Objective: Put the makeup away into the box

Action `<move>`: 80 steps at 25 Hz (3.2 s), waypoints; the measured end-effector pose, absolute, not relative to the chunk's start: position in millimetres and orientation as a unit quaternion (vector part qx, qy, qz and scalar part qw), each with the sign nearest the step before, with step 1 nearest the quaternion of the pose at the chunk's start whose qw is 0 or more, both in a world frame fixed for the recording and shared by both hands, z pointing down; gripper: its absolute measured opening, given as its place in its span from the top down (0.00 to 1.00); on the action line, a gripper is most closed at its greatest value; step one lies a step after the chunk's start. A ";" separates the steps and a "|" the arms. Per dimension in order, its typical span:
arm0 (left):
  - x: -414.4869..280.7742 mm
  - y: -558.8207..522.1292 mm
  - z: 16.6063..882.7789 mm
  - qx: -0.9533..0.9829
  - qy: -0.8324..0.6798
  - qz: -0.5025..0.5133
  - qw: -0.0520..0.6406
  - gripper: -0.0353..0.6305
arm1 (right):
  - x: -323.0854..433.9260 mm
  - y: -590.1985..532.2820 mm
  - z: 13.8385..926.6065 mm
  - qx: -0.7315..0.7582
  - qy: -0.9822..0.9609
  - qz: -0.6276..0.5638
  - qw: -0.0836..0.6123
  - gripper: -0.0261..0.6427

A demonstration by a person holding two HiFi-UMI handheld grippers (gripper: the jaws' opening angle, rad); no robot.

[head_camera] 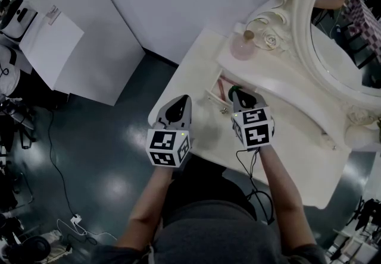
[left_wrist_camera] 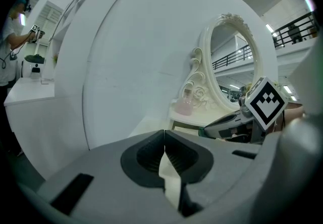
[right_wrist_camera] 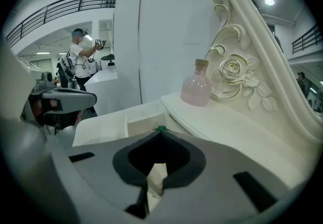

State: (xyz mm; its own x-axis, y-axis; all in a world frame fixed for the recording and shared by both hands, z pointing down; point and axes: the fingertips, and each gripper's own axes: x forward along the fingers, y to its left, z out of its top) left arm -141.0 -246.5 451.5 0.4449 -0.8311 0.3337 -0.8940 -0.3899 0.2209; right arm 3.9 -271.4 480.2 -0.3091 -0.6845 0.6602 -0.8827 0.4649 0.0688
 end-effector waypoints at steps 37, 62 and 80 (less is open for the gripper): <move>-142.3 -246.1 460.4 0.831 -0.513 0.094 0.195 0.94 | 5.0 -270.7 480.5 0.491 -0.796 0.189 0.301 0.88; -111.2 -246.4 442.1 0.849 -0.493 0.098 0.165 0.94 | 46.2 -251.9 411.3 0.552 -0.799 0.164 0.172 0.88; -81.8 -235.9 421.1 0.865 -0.474 0.097 0.134 0.94 | 99.6 -206.8 380.2 0.606 -0.773 0.161 0.097 0.95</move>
